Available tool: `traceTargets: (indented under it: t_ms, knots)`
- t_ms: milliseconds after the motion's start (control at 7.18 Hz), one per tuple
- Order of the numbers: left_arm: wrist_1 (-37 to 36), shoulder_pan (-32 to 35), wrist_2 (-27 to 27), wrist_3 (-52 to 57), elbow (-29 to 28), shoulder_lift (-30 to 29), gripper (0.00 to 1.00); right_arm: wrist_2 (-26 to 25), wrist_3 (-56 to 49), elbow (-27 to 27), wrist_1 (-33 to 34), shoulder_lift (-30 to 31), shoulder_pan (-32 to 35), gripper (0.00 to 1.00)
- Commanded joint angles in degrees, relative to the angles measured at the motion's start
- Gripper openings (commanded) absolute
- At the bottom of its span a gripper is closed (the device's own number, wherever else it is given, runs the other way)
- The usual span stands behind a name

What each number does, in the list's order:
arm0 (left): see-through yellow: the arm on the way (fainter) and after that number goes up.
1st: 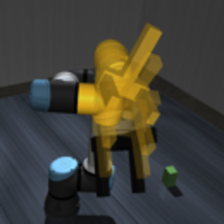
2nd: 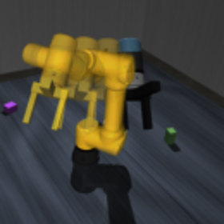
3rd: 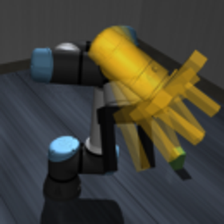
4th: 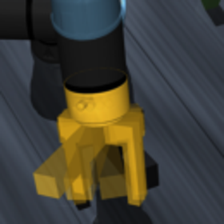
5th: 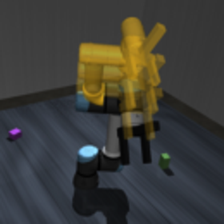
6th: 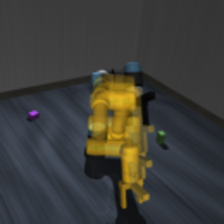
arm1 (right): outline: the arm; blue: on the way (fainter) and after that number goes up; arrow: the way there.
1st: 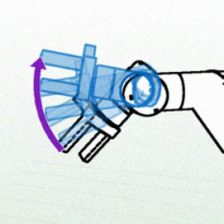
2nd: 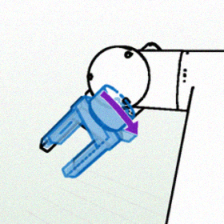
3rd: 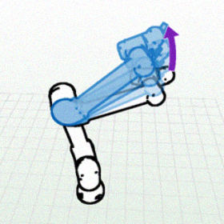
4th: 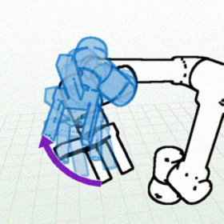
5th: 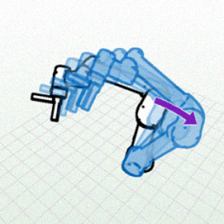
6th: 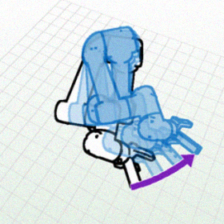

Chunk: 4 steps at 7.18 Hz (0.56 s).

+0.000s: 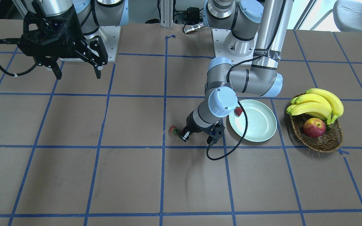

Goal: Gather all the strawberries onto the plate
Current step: 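Lower the left gripper onto the nearer strawberry and close on it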

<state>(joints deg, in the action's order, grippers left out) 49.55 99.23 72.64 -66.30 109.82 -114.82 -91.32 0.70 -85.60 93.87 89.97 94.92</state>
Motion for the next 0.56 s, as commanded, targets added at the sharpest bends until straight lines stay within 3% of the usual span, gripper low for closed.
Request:
traceTargets:
  t_ms: [0,139,279,418]
  knots:
    - [0.98,-0.35,1.00,3.95,-0.22,2.31,0.00,0.00,0.00,0.00,-0.09,0.03,0.00,1.00]
    - [4.38,-0.44,7.80,7.98,-0.30,3.88,0.00,0.00,0.00,0.00,0.00,0.03,0.00,1.00]
    - [8.42,-1.57,10.65,13.51,-1.00,6.42,0.00,0.00,0.00,0.00,0.00,0.03,0.00,1.00]
    - [18.90,-5.59,11.20,21.13,-4.58,8.62,0.00,0.00,0.00,0.00,0.00,0.03,0.00,1.00]
